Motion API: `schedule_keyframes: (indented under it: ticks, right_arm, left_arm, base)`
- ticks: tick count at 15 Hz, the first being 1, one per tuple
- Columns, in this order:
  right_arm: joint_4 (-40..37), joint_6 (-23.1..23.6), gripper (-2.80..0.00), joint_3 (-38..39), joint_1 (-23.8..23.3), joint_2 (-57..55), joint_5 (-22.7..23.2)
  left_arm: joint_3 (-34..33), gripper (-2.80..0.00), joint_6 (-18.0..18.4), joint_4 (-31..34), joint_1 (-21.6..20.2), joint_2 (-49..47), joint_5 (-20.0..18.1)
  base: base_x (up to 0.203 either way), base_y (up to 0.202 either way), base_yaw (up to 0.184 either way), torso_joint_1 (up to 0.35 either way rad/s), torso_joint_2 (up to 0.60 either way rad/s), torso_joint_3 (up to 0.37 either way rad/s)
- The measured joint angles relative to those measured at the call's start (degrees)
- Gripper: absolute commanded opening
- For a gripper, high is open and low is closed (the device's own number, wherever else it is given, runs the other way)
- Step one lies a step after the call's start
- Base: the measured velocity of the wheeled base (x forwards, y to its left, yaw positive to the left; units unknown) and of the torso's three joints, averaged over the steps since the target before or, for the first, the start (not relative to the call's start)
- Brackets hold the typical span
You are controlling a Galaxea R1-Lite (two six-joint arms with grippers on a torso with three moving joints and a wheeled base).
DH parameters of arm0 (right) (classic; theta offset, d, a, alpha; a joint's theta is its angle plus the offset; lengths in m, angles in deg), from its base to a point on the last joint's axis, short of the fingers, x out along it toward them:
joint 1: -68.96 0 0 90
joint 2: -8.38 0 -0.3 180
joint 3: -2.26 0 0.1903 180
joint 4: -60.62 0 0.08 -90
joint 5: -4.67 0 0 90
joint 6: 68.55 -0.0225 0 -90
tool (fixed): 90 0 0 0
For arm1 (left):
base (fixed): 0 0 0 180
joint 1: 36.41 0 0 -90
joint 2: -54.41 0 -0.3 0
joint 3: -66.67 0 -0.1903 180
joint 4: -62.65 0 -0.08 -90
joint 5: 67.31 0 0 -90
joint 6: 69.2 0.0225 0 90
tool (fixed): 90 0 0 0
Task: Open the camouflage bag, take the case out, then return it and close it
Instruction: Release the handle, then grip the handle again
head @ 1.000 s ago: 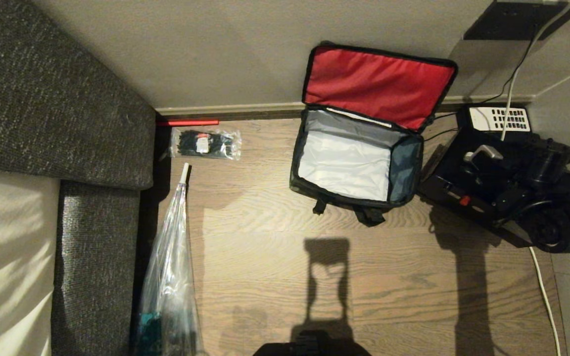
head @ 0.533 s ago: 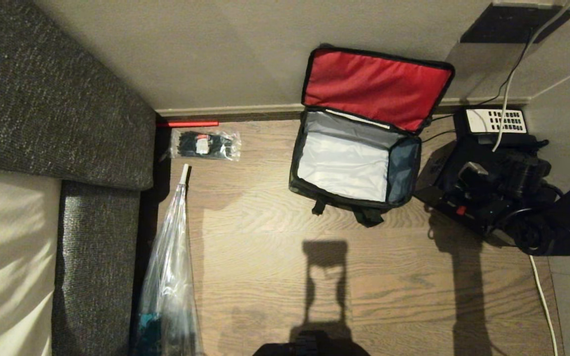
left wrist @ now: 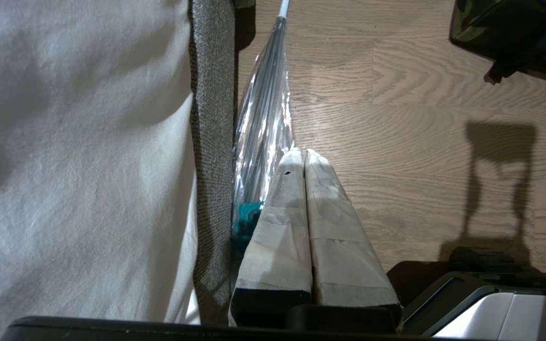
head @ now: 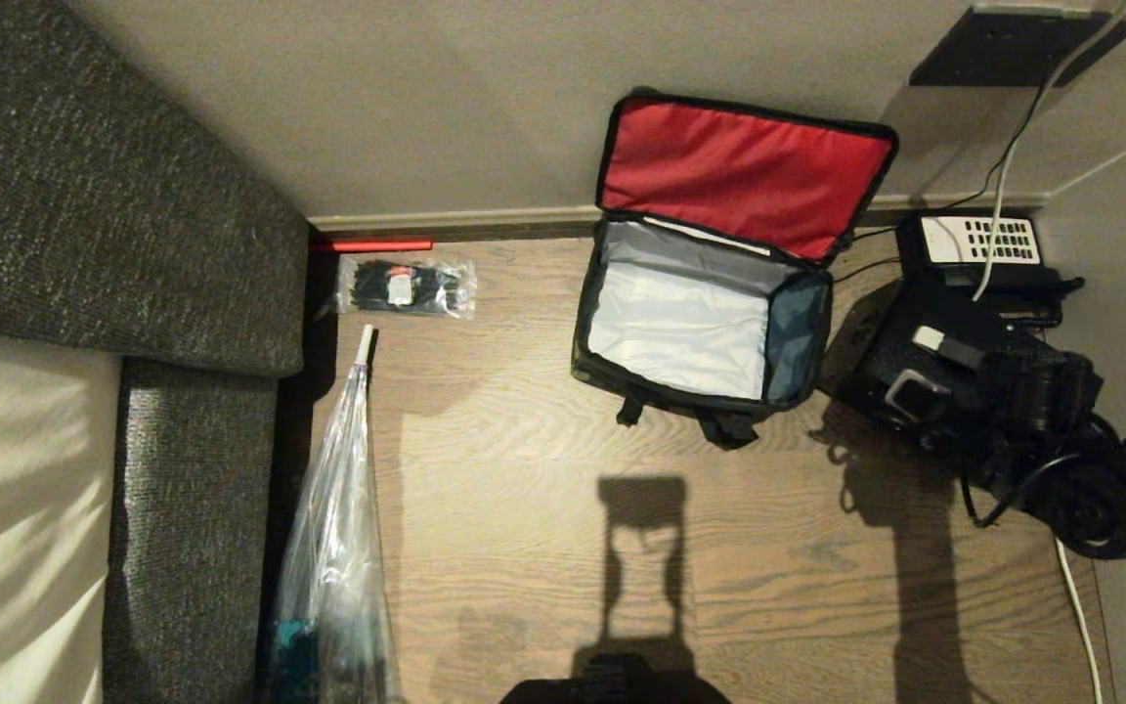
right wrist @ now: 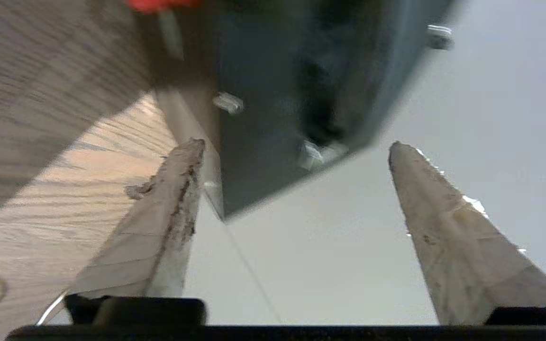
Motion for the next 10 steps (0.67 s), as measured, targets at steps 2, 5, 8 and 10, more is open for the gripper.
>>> schedule_keyframes:
  ticks: [2,5,8,10]
  right_arm:
    - [-1.63,0.1,-2.8,2.6,0.43,5.42,1.06]
    - [-7.3,-1.31,-2.8,5.52,0.72,16.8,2.22]
    - [-16.34,-2.54,-2.8,7.81,0.76,30.97,2.55]
    - [-24.69,-3.38,-2.8,9.34,0.76,42.17,2.65]
  left_arm:
    - [0.0,-2.8,0.0,-0.06,0.0,0.0,-0.04]
    - [0.0,-2.8,-0.03,-0.01,0.0,0.0,0.0]
    - [0.0,-2.8,-0.06,-0.01,0.0,0.0,0.01]
    - [0.0,-2.8,-0.02,-0.01,0.0,0.0,0.0]
  base:
    - [0.0,0.0,0.0,0.0,0.0,0.0]
    - [0.0,0.0,0.0,0.0,0.0,0.0]
    - [0.0,0.0,0.0,0.0,0.0,0.0]
    - [0.0,0.0,0.0,0.0,0.0,0.0]
